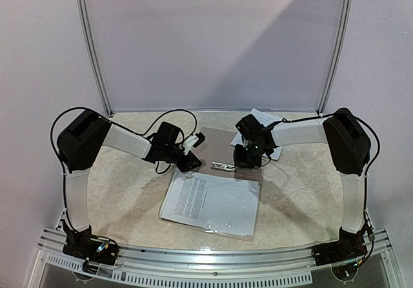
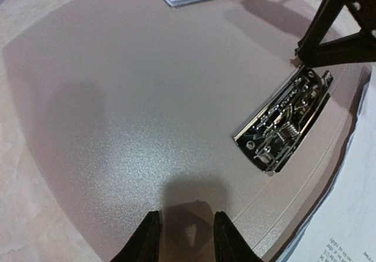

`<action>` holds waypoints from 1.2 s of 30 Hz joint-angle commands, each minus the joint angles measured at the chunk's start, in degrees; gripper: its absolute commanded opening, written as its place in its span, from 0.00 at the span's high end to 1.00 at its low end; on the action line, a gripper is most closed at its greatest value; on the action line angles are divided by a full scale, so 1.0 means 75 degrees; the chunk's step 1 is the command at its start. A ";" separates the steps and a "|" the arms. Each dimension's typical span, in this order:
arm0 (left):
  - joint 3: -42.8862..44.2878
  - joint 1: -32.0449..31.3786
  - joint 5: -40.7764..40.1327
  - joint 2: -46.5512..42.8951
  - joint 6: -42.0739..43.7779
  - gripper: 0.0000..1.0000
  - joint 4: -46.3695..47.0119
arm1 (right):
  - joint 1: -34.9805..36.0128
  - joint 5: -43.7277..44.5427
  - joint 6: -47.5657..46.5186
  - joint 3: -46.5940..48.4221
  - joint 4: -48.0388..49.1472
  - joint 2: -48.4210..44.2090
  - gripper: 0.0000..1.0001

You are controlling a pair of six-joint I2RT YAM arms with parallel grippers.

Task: Put the files into the folder
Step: Open the spring clip on the folder with some files.

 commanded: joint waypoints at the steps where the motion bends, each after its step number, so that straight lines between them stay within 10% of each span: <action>1: -0.0353 -0.0260 -0.0027 0.0335 0.0029 0.66 -0.1480 | -0.0088 0.0960 -0.0131 -0.0418 -0.1444 0.0567 0.81; 36: -0.0502 -0.0216 0.0249 0.0193 -0.0156 0.67 -0.1995 | -0.0109 -0.2270 -0.0463 -0.1092 0.0981 -0.0602 0.80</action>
